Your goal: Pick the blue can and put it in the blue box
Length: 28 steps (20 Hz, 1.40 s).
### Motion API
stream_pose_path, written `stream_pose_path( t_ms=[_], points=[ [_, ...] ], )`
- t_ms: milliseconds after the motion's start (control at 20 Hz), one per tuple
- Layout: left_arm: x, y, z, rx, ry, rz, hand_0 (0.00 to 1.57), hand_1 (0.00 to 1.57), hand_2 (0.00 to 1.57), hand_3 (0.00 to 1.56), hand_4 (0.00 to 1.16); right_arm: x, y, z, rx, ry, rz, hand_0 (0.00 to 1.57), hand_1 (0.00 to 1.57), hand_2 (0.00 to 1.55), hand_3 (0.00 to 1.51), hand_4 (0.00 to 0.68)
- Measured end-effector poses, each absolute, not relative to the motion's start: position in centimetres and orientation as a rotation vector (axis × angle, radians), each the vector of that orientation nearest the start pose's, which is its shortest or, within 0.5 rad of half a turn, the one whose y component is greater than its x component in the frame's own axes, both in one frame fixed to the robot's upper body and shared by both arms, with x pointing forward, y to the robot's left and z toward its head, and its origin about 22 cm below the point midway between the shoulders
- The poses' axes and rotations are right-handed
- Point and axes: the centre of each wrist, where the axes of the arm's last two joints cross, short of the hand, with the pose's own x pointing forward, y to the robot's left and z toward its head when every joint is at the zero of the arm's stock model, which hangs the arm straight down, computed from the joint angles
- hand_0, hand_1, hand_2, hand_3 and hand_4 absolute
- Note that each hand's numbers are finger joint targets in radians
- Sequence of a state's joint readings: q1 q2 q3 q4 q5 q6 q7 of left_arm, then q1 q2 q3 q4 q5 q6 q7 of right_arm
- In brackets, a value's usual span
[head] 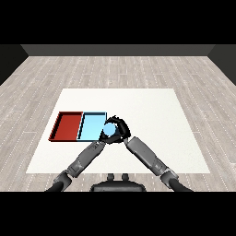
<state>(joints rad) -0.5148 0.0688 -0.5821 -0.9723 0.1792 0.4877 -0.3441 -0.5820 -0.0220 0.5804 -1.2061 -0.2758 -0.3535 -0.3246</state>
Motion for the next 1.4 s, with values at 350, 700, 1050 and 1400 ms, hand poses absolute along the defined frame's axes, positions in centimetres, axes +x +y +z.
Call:
stream_pose_path(
  t_ms=[350, 700, 1050, 1400],
  points=[
    [30.2, 9.2, -3.0, 0.029, -1.802, -0.255, 0.81, 0.81, 0.85, 0.72, 0.69, 30.7, -4.4, 4.6, 0.393, -1.945, 0.335, 1.44, 1.44, 1.45, 1.39, 0.602],
    [30.3, 9.4, -3.2, 0.013, -1.813, -0.214, 0.91, 0.91, 0.94, 0.83, 0.65, 30.5, -3.9, 4.9, 0.397, -1.928, 0.325, 1.44, 1.44, 1.45, 1.39, 0.583],
    [30.2, 9.1, -3.6, -0.068, -1.749, -0.148, 1.57, 1.57, 1.54, 1.47, 0.76, 30.6, -4.6, 4.7, 0.455, -1.898, 0.252, 1.09, 1.09, 1.12, 0.80, 0.000],
    [30.3, 8.8, -3.9, -0.094, -1.732, -0.130, 1.57, 1.57, 1.52, 1.45, 1.10, 30.4, -5.1, 5.0, 0.466, -1.862, 0.225, 0.00, 0.00, 0.00, 0.00, 0.000]
  ],
)
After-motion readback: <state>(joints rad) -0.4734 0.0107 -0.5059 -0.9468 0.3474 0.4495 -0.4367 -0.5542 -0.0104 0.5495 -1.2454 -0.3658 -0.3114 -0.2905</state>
